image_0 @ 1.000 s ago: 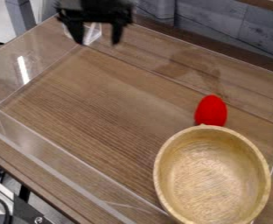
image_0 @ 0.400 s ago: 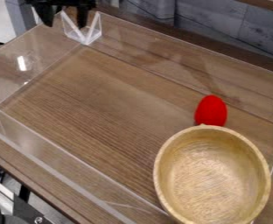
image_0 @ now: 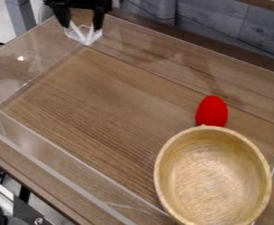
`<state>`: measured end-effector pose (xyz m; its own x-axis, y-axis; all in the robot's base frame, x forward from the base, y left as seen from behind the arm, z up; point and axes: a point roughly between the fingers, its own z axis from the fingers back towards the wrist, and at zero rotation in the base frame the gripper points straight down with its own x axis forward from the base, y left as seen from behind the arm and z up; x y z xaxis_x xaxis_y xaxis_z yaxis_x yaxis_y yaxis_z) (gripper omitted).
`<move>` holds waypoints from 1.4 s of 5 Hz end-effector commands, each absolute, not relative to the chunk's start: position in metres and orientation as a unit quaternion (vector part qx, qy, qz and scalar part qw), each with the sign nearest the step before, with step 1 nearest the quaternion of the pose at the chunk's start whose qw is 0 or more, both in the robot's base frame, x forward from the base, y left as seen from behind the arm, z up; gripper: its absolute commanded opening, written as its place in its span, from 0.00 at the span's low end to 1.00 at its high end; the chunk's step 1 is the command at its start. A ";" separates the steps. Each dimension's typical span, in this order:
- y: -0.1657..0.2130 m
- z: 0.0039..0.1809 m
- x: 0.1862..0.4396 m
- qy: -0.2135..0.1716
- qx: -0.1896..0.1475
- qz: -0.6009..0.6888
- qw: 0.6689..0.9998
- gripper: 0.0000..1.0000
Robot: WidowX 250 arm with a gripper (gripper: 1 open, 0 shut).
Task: Move the red fruit to the right
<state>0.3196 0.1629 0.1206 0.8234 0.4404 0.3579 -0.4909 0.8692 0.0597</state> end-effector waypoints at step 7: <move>0.167 0.113 0.323 -0.197 0.028 0.110 0.974 1.00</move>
